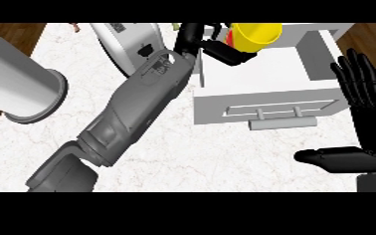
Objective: Pick up the cup, place it into the drawer and close the drawer
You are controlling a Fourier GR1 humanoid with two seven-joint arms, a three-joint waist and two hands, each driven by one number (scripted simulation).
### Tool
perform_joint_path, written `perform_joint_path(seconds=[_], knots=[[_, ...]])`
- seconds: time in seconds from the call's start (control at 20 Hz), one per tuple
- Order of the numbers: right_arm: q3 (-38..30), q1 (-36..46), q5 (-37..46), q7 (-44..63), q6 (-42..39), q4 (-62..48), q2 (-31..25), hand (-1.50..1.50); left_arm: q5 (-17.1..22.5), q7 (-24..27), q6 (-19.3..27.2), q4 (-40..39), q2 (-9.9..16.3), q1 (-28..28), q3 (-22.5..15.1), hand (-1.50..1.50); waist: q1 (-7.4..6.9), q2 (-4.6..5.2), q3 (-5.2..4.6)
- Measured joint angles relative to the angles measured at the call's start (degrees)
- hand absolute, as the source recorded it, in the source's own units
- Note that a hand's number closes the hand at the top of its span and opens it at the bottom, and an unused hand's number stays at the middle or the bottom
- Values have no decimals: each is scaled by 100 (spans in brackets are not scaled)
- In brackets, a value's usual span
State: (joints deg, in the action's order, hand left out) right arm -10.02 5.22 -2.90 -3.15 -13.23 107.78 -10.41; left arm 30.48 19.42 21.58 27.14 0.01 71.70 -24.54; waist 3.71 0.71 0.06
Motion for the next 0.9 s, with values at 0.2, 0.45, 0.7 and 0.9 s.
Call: perform_joint_path(seconds=[0.2, 0.45, 0.7, 0.9], knots=[[-41, 109, -77, 18, -28, -49, -26, -150, 115, -165, 4, -207, -1, 100, -404, -150, 57, 19, 1], [-14, 263, -90, 4, -46, -162, -25, -150, 140, -386, 246, -286, -1, 61, -1029, -150, 129, 38, 4], [-94, 237, -277, 97, -120, 12, -74, -150, 283, -305, 610, -163, 1, -29, -1360, -150, 164, 38, 2], [-116, 374, -758, 213, -343, -53, -64, -150, 483, -45, 797, 40, -1, 9, -1389, -150, 141, 37, 1]])
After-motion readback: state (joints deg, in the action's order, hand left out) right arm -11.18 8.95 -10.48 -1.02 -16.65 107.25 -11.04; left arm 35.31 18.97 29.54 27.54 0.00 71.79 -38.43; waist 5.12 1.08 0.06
